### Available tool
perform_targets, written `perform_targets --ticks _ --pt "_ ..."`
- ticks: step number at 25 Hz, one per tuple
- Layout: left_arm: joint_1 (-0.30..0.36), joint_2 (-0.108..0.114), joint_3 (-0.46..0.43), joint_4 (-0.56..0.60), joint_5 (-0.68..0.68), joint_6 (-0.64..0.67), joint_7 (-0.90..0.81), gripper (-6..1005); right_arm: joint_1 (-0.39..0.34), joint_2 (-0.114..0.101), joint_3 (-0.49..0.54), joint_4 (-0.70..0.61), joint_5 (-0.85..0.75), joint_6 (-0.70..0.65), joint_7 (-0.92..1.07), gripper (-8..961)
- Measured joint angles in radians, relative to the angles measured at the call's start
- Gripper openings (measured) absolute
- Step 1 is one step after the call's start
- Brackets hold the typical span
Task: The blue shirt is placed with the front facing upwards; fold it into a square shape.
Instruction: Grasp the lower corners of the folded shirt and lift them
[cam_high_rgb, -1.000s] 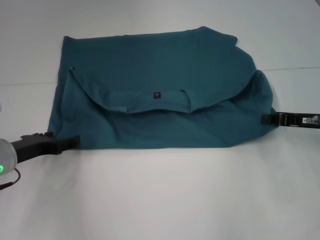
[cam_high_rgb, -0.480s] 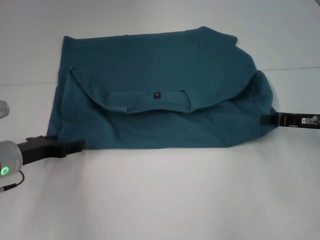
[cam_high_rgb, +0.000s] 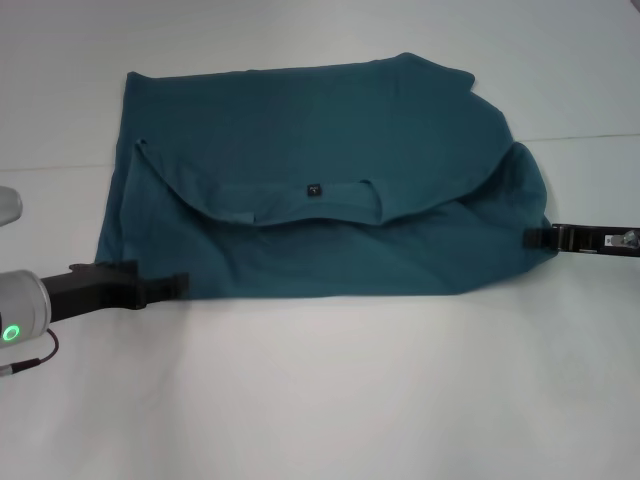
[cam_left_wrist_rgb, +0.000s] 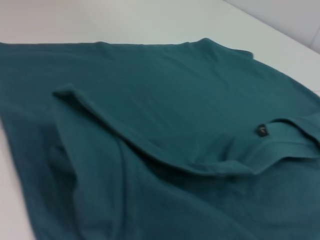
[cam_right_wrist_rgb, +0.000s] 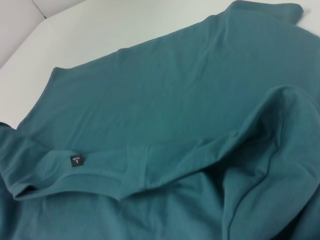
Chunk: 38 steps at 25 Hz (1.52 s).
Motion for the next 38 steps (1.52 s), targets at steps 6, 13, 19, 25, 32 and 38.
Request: perform_targets --ticks 6,13,19,25,32,38 --pt "0.005 0.0 0.002 -0.006 0.013 -0.073 0.003 856 0.0 0.0 0.0 0.004 0.0 0.003 0.0 31" --pt "0.001 0.0 0.002 -0.038 0.04 -0.144 0.002 850 0.0 0.0 0.0 0.005 -0.001 0.003 0.0 31" --pt "-0.001 0.0 0.015 -0.045 0.045 -0.135 0.006 845 0.0 0.001 0.0 0.006 -0.001 0.003 0.0 32" --pt "0.001 -0.001 0.066 -0.039 0.054 -0.112 0.005 840 0.0 0.001 0.0 0.006 -0.001 0.003 0.0 32" --pt "-0.003 -0.001 0.069 -0.02 0.055 -0.085 0.006 835 0.0 0.001 0.0 0.007 0.0 0.003 0.0 32" --pt "-0.005 -0.001 0.069 -0.017 0.055 -0.103 0.01 829 0.0 0.002 0.0 0.007 0.0 0.003 0.0 31"
